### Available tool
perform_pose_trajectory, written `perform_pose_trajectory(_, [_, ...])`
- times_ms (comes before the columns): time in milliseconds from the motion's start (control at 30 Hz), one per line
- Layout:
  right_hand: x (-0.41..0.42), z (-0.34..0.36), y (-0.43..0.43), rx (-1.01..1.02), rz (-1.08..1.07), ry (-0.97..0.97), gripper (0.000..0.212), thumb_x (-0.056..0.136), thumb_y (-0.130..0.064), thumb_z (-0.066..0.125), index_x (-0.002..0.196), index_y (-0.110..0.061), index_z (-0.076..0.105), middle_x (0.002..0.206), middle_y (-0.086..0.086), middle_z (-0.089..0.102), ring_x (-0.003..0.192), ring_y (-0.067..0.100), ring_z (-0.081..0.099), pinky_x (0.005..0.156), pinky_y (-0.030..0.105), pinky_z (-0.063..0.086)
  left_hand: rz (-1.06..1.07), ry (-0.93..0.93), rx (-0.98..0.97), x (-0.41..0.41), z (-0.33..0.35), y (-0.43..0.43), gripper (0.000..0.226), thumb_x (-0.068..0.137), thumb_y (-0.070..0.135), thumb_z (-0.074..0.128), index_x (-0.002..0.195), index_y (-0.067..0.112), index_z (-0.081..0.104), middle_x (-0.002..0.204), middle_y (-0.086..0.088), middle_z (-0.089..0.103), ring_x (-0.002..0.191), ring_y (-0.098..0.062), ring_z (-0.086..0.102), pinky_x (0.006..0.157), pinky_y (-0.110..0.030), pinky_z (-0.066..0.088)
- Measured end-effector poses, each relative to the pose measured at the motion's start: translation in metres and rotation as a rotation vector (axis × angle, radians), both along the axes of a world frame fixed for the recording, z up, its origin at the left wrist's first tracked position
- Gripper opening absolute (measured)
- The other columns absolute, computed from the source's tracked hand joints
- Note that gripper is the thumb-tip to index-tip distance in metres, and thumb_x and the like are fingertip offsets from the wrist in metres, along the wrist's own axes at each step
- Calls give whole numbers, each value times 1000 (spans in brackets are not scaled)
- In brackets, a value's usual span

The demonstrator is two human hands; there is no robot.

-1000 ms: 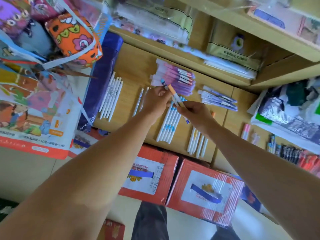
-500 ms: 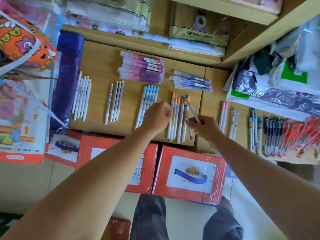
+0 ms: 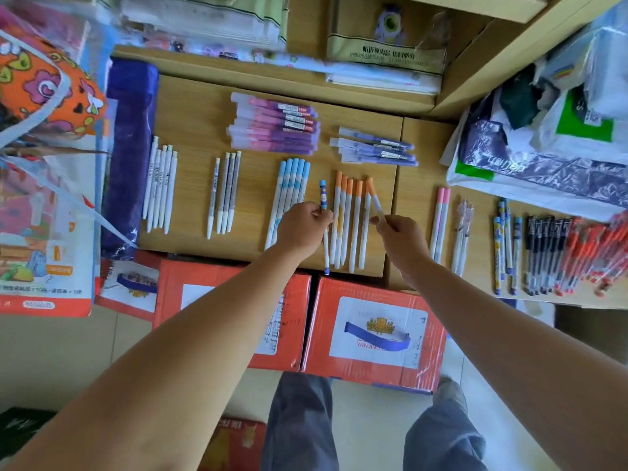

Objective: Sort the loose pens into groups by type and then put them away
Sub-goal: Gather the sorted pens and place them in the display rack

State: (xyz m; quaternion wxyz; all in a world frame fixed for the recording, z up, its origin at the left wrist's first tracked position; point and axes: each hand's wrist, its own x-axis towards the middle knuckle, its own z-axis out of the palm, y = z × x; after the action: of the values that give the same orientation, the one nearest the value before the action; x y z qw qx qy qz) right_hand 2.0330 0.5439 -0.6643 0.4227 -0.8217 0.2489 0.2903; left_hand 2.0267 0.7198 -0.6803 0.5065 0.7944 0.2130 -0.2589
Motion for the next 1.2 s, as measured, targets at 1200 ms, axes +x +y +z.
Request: perform_pose_trajectory(1200, [-13,5,-43,168,213,-228,12,85,-19,71,83,-23,60,77,2,67,68,11,59,63,15,46,81,10,-181,19,15,-74,11,89,19,65,87,8,64,77,-9,69,62,-22,67,58,-28,52])
